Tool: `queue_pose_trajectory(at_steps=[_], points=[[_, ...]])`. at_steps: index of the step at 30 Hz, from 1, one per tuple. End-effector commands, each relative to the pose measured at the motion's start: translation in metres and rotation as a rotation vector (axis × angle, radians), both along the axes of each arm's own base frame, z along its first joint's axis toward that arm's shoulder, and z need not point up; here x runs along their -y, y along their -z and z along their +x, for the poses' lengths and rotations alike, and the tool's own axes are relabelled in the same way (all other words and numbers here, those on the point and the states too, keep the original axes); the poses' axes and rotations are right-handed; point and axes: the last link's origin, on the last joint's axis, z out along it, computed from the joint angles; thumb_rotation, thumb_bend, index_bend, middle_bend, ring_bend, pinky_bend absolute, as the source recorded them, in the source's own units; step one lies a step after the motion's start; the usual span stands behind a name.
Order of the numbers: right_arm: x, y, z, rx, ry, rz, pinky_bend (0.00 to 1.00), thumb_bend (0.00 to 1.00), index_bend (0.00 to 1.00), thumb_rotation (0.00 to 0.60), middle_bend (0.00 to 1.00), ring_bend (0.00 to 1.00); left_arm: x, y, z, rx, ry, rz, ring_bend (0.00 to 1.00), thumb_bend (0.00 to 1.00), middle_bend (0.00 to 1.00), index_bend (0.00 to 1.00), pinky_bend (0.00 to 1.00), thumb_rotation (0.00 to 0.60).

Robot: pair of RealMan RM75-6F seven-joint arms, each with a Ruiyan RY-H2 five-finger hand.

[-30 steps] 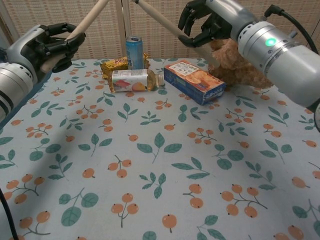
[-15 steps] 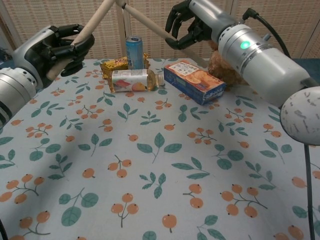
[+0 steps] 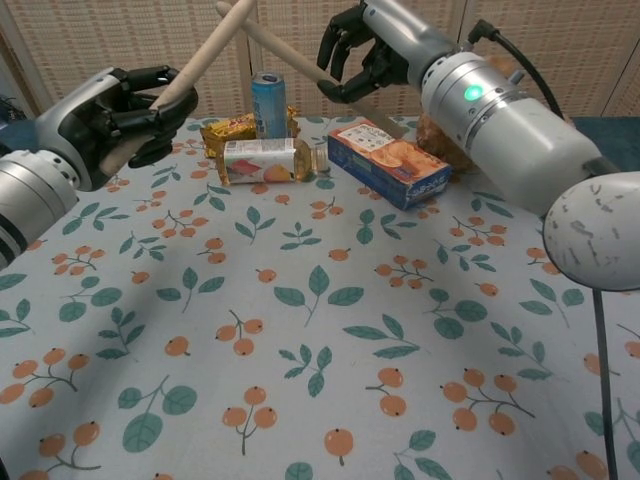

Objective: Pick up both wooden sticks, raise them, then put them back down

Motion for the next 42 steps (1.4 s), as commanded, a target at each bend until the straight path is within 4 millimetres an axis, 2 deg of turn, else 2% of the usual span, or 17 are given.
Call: queue_pose_trajectory(at_steps=[1,8,20,24,30,33,35,39,42], points=[[0.0,0.0,0.0,0.0,-0.001,-0.001,1.0,0.44,0.71,0.6,0.61,0.93,0.0,0.0,0.0,-0.001,0.0,-0.001,0.95,0.43,0.85,0.66,1.0,0.6],[-0.002,-0.003,0.007,0.015,-0.038,-0.043,1.0,0.44,0.71,0.6,0.61,0.93,0.002,0.008,-0.005,-0.017,-0.011,-0.037,0.95,0.43,0.85,0.67,1.0,0.6],[0.002,-0.006,-0.004,0.0,-0.019,-0.053,1.0,0.44,0.71,0.6,0.61,0.93,0.0,0.008,-0.007,-0.014,-0.034,-0.033,0.95,0.43,0.85,0.67,1.0,0.6],[0.004,-0.008,-0.014,-0.05,-0.013,-0.092,1.0,0.44,0.71,0.6,0.61,0.93,-0.003,0.004,-0.01,-0.015,-0.046,-0.021,0.95,0.43,0.85,0.67,1.0,0.6],[0.012,-0.02,-0.041,-0.206,0.016,-0.246,1.0,0.44,0.71,0.6,0.61,0.93,-0.015,-0.011,-0.021,-0.067,-0.069,0.028,0.95,0.43,0.85,0.67,1.0,0.6],[0.015,-0.024,-0.057,-0.248,0.057,-0.284,1.0,0.44,0.71,0.6,0.61,0.93,-0.021,-0.018,-0.032,-0.142,-0.081,0.041,0.95,0.43,0.85,0.67,1.0,0.6],[0.015,-0.027,-0.068,-0.263,0.083,-0.292,1.0,0.44,0.71,0.6,0.61,0.93,-0.025,-0.022,-0.045,-0.253,-0.092,0.04,0.95,0.43,0.85,0.67,1.0,0.6],[0.004,-0.032,-0.09,-0.283,0.131,-0.293,1.0,0.44,0.71,0.6,0.61,0.93,-0.027,-0.027,-0.079,-0.576,-0.111,0.055,0.95,0.43,0.85,0.67,1.0,0.6],[-0.01,-0.035,-0.11,-0.3,0.186,-0.283,1.0,0.44,0.71,0.6,0.61,0.93,-0.024,-0.033,-0.102,-0.828,-0.105,0.131,0.95,0.43,0.85,0.67,1.0,0.6]])
